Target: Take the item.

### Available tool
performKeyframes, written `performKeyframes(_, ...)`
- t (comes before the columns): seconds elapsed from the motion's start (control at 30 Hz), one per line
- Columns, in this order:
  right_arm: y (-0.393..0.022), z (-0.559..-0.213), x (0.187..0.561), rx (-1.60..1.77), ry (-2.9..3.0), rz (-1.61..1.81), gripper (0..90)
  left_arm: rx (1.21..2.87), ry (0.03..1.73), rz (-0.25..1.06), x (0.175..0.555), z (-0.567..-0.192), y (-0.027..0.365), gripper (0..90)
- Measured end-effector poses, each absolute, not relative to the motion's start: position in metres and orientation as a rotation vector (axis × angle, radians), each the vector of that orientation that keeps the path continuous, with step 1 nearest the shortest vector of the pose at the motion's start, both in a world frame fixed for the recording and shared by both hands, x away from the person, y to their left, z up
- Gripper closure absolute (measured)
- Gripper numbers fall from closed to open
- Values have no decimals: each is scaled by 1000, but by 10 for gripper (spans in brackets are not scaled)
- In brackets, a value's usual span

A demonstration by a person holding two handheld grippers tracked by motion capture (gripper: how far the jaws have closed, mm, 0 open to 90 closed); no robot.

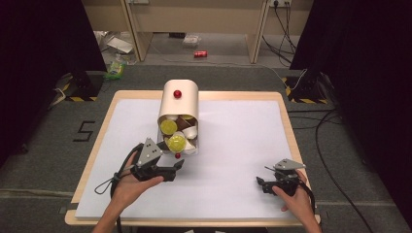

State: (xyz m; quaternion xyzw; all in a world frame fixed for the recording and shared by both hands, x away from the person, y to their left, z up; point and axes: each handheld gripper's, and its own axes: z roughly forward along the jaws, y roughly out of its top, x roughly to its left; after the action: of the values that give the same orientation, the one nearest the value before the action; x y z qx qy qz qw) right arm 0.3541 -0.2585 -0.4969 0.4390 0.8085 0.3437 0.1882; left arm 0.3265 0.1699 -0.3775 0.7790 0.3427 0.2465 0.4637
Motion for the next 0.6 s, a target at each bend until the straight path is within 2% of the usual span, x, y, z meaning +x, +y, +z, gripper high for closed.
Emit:
performKeyframes(0.27, -259, -497, 354, 1232, 2275, 967, 122, 1911, 848, 612, 335, -368, 173, 179)
performKeyframes(0.6, -259, -497, 354, 1236, 2274, 967, 122, 1923, 910, 582, 359, -365, 178, 235)
